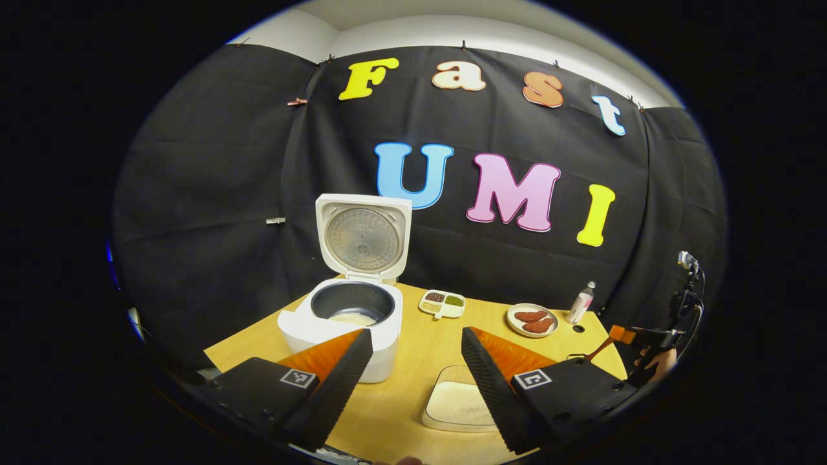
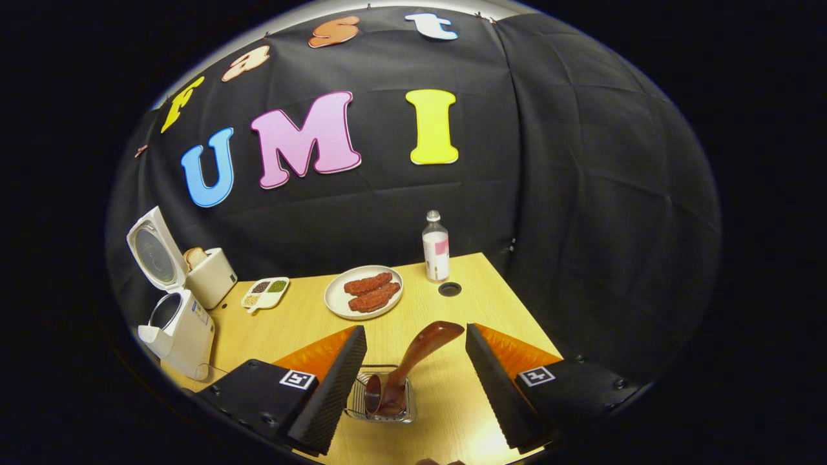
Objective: Close the left gripper, press the button to open the rice cooker; take a wooden spoon from the chopstick holder with the right hand, scoop a spoonful of rice and pour it into the rice cooker, then put the wooden spoon back into the chopstick holder.
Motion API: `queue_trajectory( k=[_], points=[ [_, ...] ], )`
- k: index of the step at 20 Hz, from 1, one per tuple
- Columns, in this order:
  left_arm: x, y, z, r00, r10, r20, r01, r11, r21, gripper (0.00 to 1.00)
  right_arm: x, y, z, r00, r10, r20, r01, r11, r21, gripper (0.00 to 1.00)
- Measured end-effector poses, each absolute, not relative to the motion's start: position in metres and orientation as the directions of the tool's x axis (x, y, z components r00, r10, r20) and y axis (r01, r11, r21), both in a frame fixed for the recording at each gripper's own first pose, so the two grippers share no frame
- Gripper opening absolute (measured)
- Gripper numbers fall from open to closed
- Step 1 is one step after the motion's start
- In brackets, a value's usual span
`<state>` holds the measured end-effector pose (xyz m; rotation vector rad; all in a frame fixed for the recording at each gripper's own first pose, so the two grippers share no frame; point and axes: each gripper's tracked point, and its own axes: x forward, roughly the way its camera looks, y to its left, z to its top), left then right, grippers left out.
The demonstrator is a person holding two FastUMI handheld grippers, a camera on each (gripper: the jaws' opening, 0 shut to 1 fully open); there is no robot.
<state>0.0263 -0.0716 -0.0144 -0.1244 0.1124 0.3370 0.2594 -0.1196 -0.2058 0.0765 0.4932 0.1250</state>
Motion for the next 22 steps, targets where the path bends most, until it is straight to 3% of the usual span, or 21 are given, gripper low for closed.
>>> queue_trajectory(
  k=[5, 11, 13, 14, 15, 16, 17, 18, 19, 20, 22],
  points=[
    [0.022, -0.072, -0.021, 0.920, 0.358, -0.161, -0.375, 0.922, -0.093, 0.95, 0.272, -0.115, -0.251, 0.819, 0.163, -0.550, -0.076, 0.981, 0.176, 0.99],
    [0.013, -0.077, -0.035, 0.909, 0.375, -0.181, -0.395, 0.914, -0.089, 0.95, 0.288, -0.103, -0.273, 0.805, 0.199, -0.559, -0.101, 0.974, 0.201, 0.95],
    [0.009, -0.080, -0.042, 0.904, 0.378, -0.199, -0.403, 0.910, -0.101, 0.95, 0.288, -0.094, -0.277, 0.795, 0.236, -0.559, -0.123, 0.965, 0.232, 0.82],
    [0.007, -0.083, -0.044, 0.905, 0.376, -0.201, -0.402, 0.910, -0.106, 0.95, 0.288, -0.091, -0.276, 0.794, 0.253, -0.553, -0.139, 0.961, 0.240, 0.65],
    [0.005, -0.084, -0.043, 0.905, 0.377, -0.196, -0.402, 0.909, -0.105, 0.95, 0.290, -0.091, -0.275, 0.799, 0.255, -0.545, -0.150, 0.961, 0.230, 0.67],
    [0.003, -0.085, -0.044, 0.905, 0.380, -0.192, -0.404, 0.909, -0.100, 0.95, 0.291, -0.091, -0.276, 0.799, 0.260, -0.542, -0.160, 0.961, 0.226, 0.54],
    [0.002, -0.085, -0.046, 0.904, 0.382, -0.191, -0.404, 0.910, -0.094, 0.95, 0.291, -0.091, -0.277, 0.799, 0.261, -0.541, -0.157, 0.960, 0.230, 0.51],
    [-0.001, -0.086, -0.049, 0.904, 0.381, -0.196, -0.403, 0.911, -0.090, 0.95, 0.289, -0.090, -0.279, 0.791, 0.264, -0.552, -0.148, 0.958, 0.246, 0.27],
    [-0.002, -0.087, -0.053, 0.903, 0.376, -0.207, -0.400, 0.912, -0.093, 0.95, 0.284, -0.085, -0.278, 0.777, 0.290, -0.559, -0.150, 0.947, 0.284, 0.22],
    [-0.004, -0.088, -0.056, 0.903, 0.371, -0.215, -0.398, 0.911, -0.104, 0.95, 0.282, -0.083, -0.277, 0.764, 0.303, -0.569, -0.143, 0.940, 0.308, 0.29],
    [-0.007, -0.089, -0.059, 0.905, 0.363, -0.223, -0.396, 0.910, -0.125, 0.95, 0.281, -0.084, -0.276, 0.762, 0.318, -0.564, -0.152, 0.935, 0.321, 0.23]
  ],
)
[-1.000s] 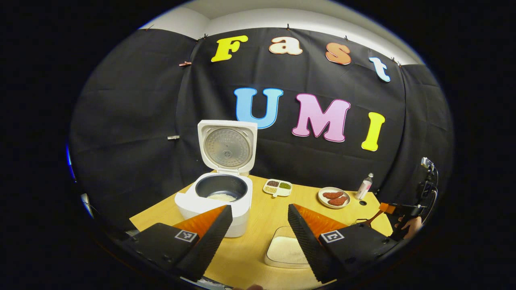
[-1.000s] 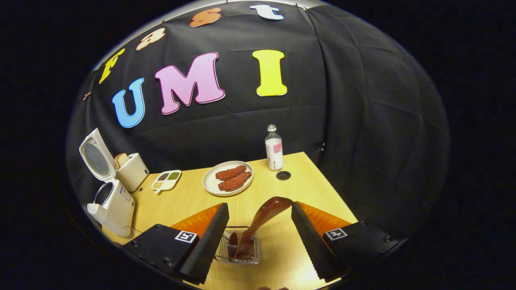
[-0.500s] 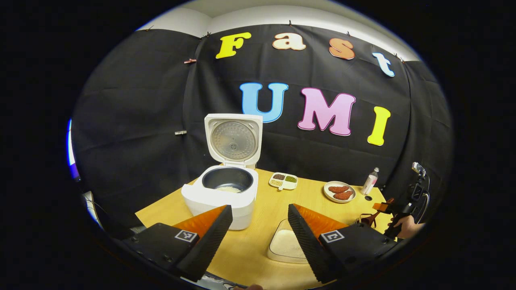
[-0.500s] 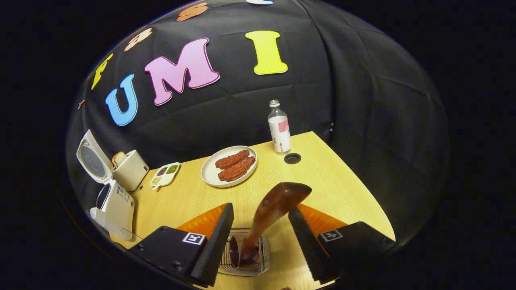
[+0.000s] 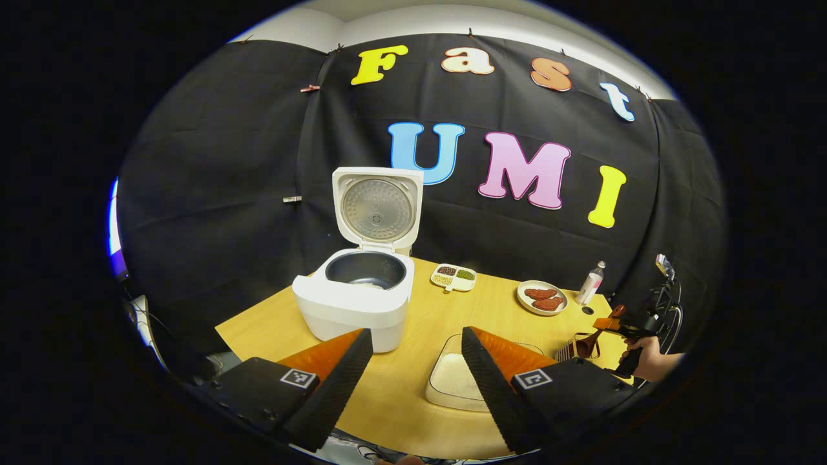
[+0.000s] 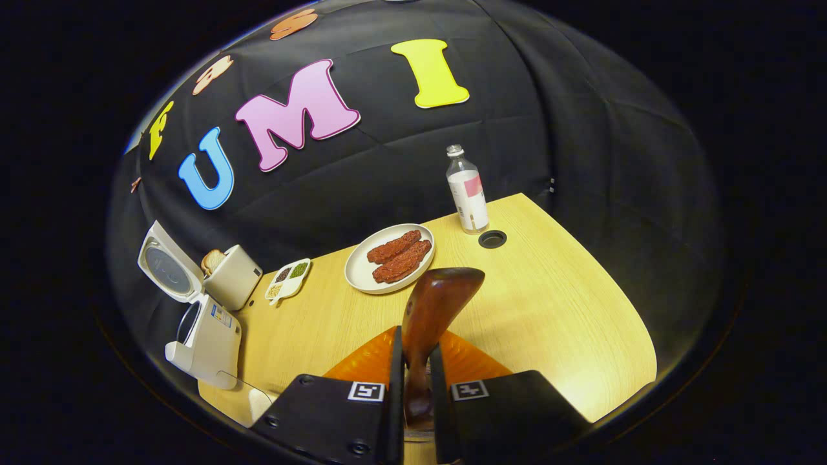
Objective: Close the left gripper, press the button to open the rice cooker; take a wooden spoon from the chopstick holder with the right hand, scoop a spoonful of rice and pour it into the rice cooker, then put the wooden spoon back into the chopstick holder.
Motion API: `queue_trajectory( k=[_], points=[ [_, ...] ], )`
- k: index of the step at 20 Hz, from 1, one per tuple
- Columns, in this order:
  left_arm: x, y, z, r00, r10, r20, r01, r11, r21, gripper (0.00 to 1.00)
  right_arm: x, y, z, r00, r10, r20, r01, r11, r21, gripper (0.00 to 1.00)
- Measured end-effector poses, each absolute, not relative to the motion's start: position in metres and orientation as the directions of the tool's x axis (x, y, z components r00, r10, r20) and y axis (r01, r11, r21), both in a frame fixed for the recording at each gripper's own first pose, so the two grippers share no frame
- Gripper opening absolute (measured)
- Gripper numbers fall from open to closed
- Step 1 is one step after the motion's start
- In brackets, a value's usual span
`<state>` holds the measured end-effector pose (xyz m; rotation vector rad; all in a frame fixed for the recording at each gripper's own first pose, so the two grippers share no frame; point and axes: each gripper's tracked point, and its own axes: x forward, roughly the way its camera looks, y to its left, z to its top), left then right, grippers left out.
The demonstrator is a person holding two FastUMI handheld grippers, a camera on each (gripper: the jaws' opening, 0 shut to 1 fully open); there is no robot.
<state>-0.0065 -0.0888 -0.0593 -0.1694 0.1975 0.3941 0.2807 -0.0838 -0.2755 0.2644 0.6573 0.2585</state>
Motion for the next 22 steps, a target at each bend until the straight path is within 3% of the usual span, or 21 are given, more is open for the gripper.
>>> queue_trajectory(
  k=[3, 4, 15, 22],
  points=[
    [-0.011, -0.084, -0.062, 0.904, 0.363, -0.224, -0.398, 0.907, -0.135, 0.95, 0.275, -0.081, -0.270, 0.767, 0.321, -0.556, -0.184, 0.939, 0.289, 0.17],
    [-0.013, -0.082, -0.063, 0.905, 0.363, -0.224, -0.398, 0.907, -0.138, 0.95, 0.272, -0.080, -0.264, 0.773, 0.315, -0.550, -0.189, 0.943, 0.273, 0.10],
    [-0.018, -0.045, -0.055, 0.923, 0.338, -0.185, -0.366, 0.919, -0.146, 0.95, 0.265, -0.078, -0.175, 0.851, 0.269, -0.450, -0.181, 0.956, 0.230, 0.12],
    [-0.004, -0.021, -0.054, 0.973, 0.188, -0.135, -0.202, 0.975, -0.095, 0.95, 0.208, -0.037, -0.117, 0.876, 0.256, -0.408, -0.162, 0.954, 0.252, 0.12]
  ],
)
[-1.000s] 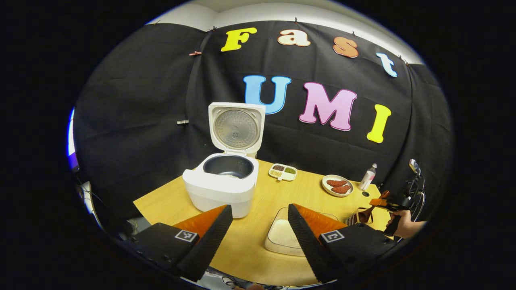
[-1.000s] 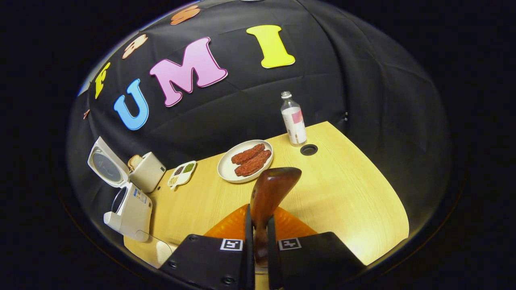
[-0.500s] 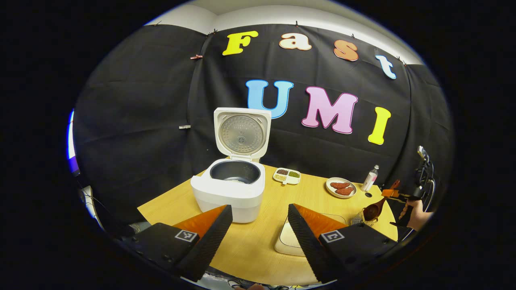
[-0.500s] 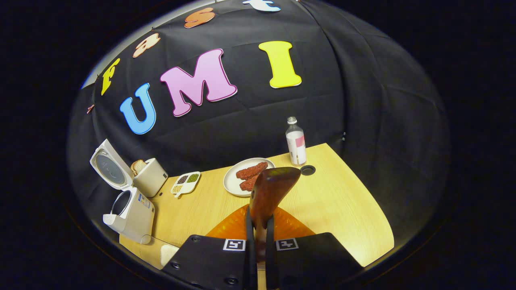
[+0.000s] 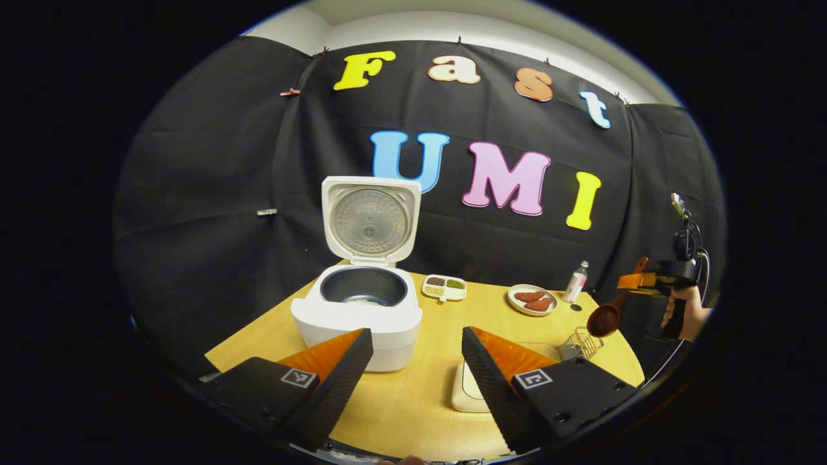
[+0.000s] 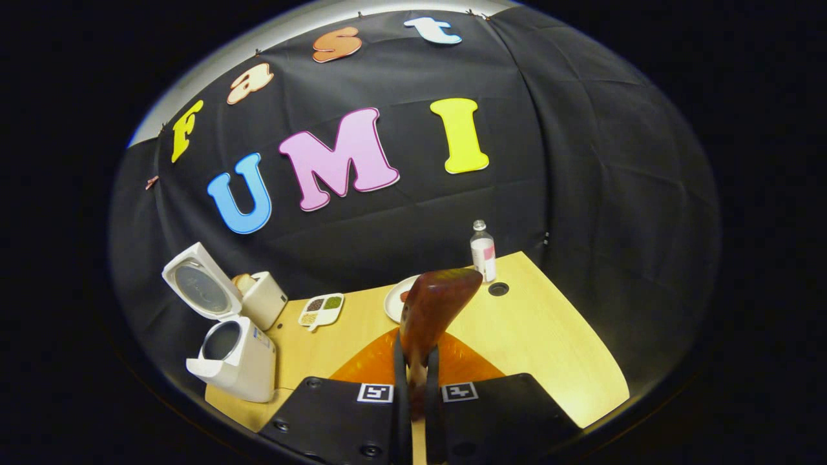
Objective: Close the left gripper, press the button to open the rice cooker; take a wooden spoon from the chopstick holder with the right hand, scoop a spoonful of rice and pour it into the rice cooker, then put the wooden spoon back into the chopstick holder.
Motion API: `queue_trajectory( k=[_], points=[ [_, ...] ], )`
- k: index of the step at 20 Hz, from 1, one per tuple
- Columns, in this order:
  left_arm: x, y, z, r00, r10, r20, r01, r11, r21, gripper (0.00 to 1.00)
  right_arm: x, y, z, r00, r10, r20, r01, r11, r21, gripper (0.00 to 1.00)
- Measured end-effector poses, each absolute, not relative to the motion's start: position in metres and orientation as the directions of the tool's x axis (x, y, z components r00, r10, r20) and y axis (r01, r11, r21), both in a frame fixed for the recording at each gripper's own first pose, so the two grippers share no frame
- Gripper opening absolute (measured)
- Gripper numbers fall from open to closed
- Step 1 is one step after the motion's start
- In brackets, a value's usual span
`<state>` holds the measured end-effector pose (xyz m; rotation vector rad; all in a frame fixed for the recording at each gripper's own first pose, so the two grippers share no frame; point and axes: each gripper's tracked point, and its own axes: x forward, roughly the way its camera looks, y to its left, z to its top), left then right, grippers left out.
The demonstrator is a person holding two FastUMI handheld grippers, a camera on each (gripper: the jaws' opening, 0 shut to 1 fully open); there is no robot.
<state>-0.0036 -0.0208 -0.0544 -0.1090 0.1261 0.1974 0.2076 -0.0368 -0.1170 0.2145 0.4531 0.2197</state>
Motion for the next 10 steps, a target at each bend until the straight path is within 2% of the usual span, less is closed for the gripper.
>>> queue_trajectory(
  k=[4, 10],
  points=[
    [-0.004, 0.011, -0.045, 0.985, 0.145, -0.098, -0.153, 0.985, -0.077, 0.95, 0.175, -0.002, -0.102, 0.893, 0.255, -0.371, -0.148, 0.945, 0.293, 0.12],
    [-0.015, 0.047, -0.054, 0.987, 0.113, -0.117, -0.120, 0.991, -0.059, 0.95, 0.138, 0.052, -0.131, 0.865, 0.286, -0.411, -0.143, 0.927, 0.346, 0.12]
  ],
)
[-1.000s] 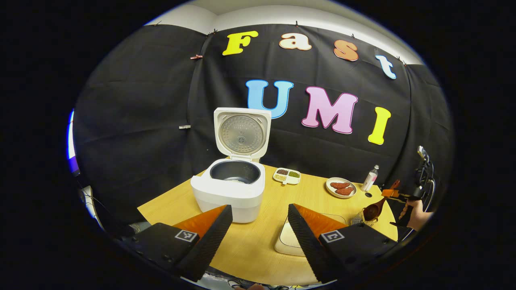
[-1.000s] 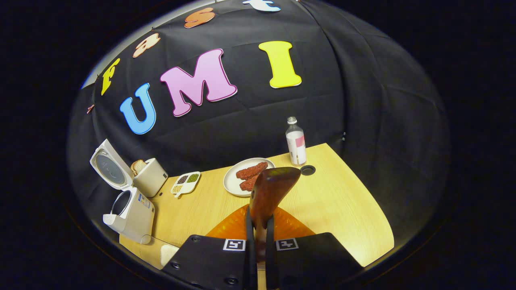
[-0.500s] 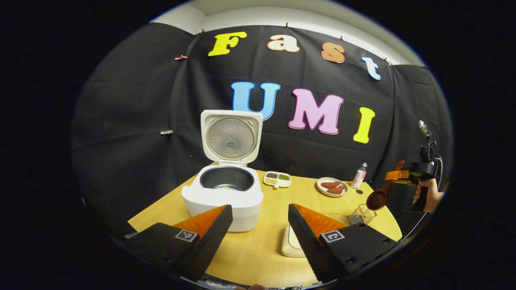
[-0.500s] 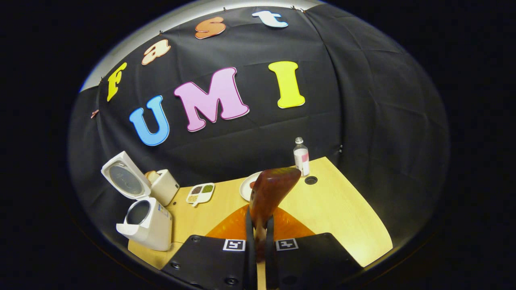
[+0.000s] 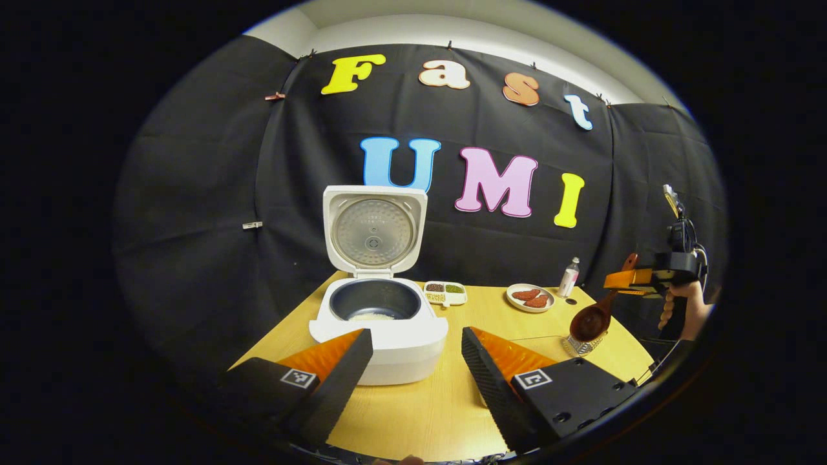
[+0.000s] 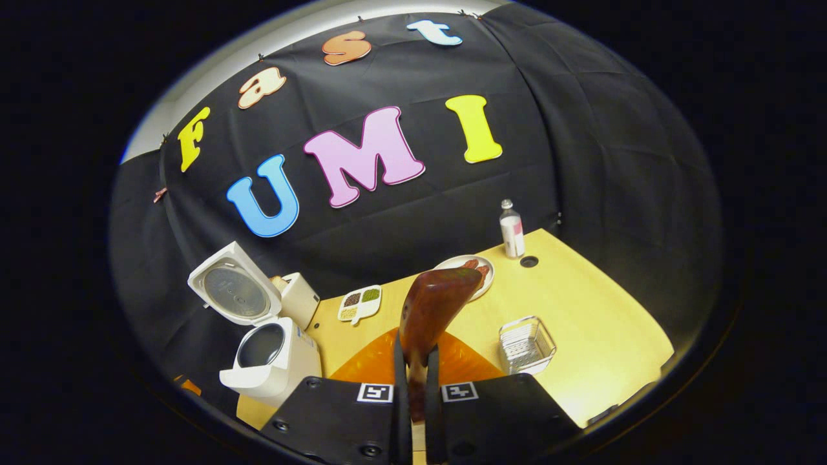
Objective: Close the left gripper, press the button to open the rice cooker; take a wooden spoon from the chopstick holder with the right hand, scoop a spoonful of rice and pour it into the rice cooker, then put the wooden spoon back into the chopstick holder.
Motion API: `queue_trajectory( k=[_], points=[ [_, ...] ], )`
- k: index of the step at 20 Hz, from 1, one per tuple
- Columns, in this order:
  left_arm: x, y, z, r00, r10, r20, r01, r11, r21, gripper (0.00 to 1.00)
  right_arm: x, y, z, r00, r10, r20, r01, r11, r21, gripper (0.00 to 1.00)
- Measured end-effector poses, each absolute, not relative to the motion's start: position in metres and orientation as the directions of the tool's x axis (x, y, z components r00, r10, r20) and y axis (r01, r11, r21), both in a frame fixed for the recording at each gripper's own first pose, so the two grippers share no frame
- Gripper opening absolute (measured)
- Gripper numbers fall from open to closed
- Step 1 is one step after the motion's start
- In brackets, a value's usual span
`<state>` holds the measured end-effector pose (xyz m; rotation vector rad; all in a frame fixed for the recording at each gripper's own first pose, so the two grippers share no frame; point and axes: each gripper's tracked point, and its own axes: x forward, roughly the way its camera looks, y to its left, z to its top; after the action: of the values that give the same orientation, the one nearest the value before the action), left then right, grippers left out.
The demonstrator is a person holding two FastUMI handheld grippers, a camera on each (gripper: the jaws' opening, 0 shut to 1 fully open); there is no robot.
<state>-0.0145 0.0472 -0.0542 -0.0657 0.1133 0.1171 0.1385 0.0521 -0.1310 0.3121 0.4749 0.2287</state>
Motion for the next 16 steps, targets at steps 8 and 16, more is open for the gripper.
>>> queue_trajectory(
  k=[8, 16],
  points=[
    [-0.018, 0.068, -0.075, 0.983, 0.090, -0.163, -0.106, 0.990, -0.091, 0.95, 0.119, 0.088, -0.228, 0.843, 0.237, -0.482, -0.172, 0.969, 0.176, 0.13],
    [-0.018, 0.092, -0.082, 0.977, 0.118, -0.175, -0.152, 0.969, -0.196, 0.95, 0.105, 0.090, -0.269, 0.840, 0.169, -0.516, -0.205, 0.979, -0.014, 0.13]
  ],
)
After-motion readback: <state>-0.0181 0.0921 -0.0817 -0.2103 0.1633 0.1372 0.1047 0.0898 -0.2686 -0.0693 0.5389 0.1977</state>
